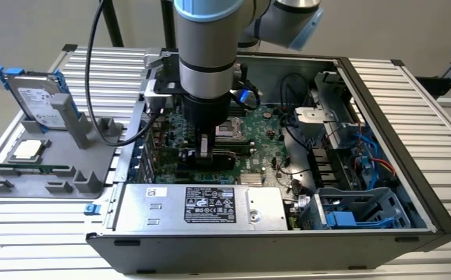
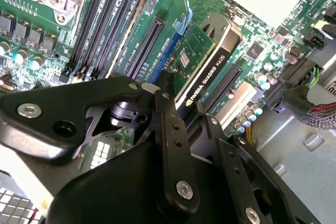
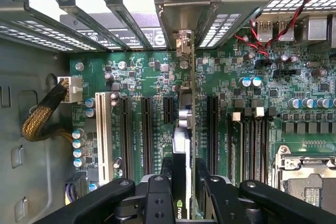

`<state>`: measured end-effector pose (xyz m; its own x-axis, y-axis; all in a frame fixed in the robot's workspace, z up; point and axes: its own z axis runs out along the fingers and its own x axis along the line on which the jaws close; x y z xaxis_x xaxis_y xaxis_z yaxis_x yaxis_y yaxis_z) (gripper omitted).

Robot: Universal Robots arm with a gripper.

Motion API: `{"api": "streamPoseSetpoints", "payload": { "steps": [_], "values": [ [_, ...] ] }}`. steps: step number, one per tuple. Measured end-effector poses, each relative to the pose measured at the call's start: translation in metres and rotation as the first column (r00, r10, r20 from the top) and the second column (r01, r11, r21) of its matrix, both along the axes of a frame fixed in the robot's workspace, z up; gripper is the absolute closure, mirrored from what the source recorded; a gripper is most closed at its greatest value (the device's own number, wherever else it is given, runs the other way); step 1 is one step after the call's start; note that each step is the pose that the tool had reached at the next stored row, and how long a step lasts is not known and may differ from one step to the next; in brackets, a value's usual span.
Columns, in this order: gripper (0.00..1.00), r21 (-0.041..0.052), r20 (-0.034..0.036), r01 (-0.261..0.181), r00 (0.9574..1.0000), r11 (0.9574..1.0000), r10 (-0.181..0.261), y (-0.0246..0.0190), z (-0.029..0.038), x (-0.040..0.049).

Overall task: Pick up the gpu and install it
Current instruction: 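Insert the gpu into the slot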

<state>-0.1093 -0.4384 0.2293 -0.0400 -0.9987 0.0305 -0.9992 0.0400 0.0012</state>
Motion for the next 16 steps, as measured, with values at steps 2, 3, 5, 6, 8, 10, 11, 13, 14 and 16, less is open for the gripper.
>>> {"api": "streamPoseSetpoints", "payload": {
  "steps": [2, 3, 5, 6, 8, 10, 11, 13, 14, 16],
  "values": [
    [1.0, -0.0004, -0.0002, 0.0, 1.0, 1.0, 0.0, 0.0, -0.0001, 0.0],
    [1.0, -0.0006, -0.0004, 0.0, 1.0, 1.0, 0.0, 0.0001, -0.0001, 0.0],
    [0.0, 0.0058, 0.0029, 0.0, 1.0, 1.0, 0.0, 0.0003, -0.0031, 0.0],
    [0.0, 0.0069, 0.0044, 0.0, 1.0, 1.0, 0.0, -0.0001, -0.0043, -0.0002],
    [0.0, 0.0059, 0.0036, 0.0, 1.0, 1.0, 0.0, -0.0003, -0.0039, -0.0002],
    [0.0, 0.0055, 0.0033, 0.0, 1.0, 1.0, 0.0, -0.0004, -0.0039, -0.0002],
    [0.0, 0.006, 0.0036, 0.0, 1.0, 1.0, 0.0, -0.0003, -0.0042, -0.0002],
    [0.0, 0.0059, 0.0035, 0.0, 1.0, 1.0, 0.0, -0.0004, -0.0039, -0.0002],
    [0.0, 0.006, 0.0035, 0.0, 1.0, 1.0, 0.0, -0.0003, -0.0012, -0.0002],
    [0.0, 0.006, 0.0036, 0.0, 1.0, 1.0, 0.0, -0.0003, 0.0079, -0.0002]
  ]
}}
